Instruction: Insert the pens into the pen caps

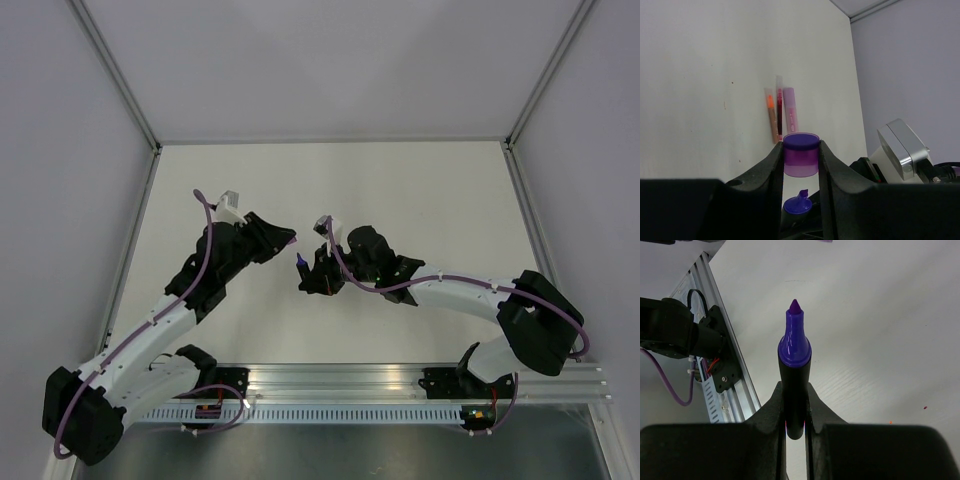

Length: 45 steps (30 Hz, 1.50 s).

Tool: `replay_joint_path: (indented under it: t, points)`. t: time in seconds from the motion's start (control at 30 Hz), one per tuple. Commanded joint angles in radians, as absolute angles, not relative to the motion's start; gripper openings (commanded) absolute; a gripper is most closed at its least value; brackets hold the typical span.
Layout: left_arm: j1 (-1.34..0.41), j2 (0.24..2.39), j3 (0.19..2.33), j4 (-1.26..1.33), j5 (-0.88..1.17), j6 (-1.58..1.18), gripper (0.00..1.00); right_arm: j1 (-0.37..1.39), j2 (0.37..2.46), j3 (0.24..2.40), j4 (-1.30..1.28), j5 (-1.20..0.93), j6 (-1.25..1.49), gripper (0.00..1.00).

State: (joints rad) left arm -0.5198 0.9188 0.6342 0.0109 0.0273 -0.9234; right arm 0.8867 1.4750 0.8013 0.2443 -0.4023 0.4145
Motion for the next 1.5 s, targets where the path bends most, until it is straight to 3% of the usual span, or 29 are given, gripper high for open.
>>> replay_joint_path:
  t: [0.0,1.47]
  points:
    - [-0.528,0.905,0.626,0.071,0.035,-0.887,0.02,0.893,1.470,0.839,0.279,-0.405,0.400,0.00]
    - [-0.624,0.879,0.486,0.167,0.163,-0.802,0.02,0.888,1.454,0.845,0.218,-0.247,0.377,0.00]
